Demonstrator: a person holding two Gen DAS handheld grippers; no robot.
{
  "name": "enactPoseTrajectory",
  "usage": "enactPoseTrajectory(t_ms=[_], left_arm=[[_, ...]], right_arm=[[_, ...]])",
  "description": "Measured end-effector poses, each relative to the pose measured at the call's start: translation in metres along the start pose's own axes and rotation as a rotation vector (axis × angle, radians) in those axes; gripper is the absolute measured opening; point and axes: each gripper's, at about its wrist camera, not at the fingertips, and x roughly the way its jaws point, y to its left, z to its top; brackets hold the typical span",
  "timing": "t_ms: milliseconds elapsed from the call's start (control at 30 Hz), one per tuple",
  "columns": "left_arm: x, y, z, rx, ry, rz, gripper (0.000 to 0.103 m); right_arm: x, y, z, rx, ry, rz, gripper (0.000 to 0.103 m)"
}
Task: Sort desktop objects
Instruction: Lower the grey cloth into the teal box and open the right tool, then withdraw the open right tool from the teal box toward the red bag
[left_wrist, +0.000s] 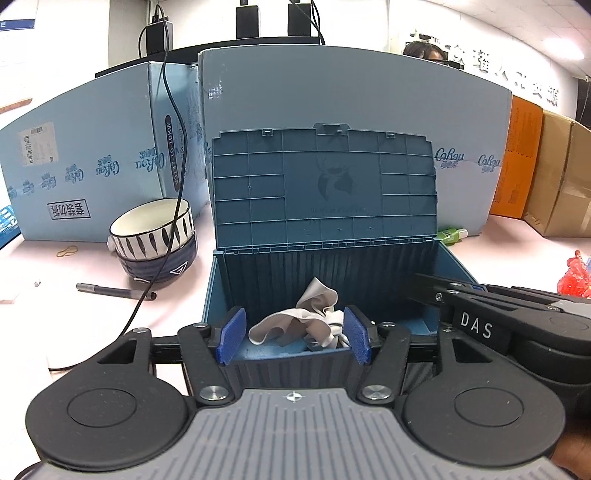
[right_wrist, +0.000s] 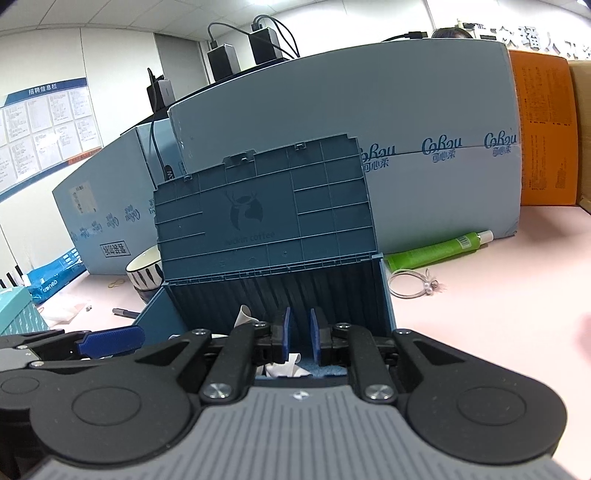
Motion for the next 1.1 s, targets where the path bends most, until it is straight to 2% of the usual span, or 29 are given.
enactPoseTrajectory(t_ms=[100,167,200,467,533,700,800,867,1100], left_arm=[[-0.004,-0.002,-0.003,-0.011,-0.001,0.002,0.057],[-0.007,-0.003,-0.004,-0.021,-0.008,0.003,0.058],[-0.009,-0.003,-0.005,-0.029,-0.01,0.0,0.059],[-0.022,-0.007,-0.012,-0.059,-0.037,0.005,0.061],[-0.024,-0.006,-0.014,-0.074,-0.037,0.01,0.065],[-0.03,-0.004,-0.021,-0.11,-0.04,0.017,0.07],[-0.033,-0.002,-0.026,-0.138,-0.037,0.017,0.075],[-0.034,-0.002,-0.029,-0.151,-0.031,0.016,0.077],[-0.039,-0.006,-0.042,-0.165,0.003,0.015,0.081]], right_arm=[[-0.005,-0.002,-0.002,0.003,-0.005,-0.011,0.022],[-0.009,-0.005,-0.003,0.006,-0.015,-0.033,0.038],[-0.012,-0.008,-0.004,0.01,-0.022,-0.043,0.042],[-0.025,-0.012,-0.007,0.001,-0.061,-0.028,0.043],[-0.027,-0.013,-0.008,-0.001,-0.067,-0.027,0.045],[-0.034,-0.011,-0.012,-0.025,-0.09,-0.041,0.05],[-0.039,-0.012,-0.014,-0.035,-0.102,-0.058,0.057],[-0.042,-0.014,-0.016,-0.032,-0.102,-0.068,0.061],[-0.049,-0.018,-0.025,-0.021,-0.078,-0.083,0.062]])
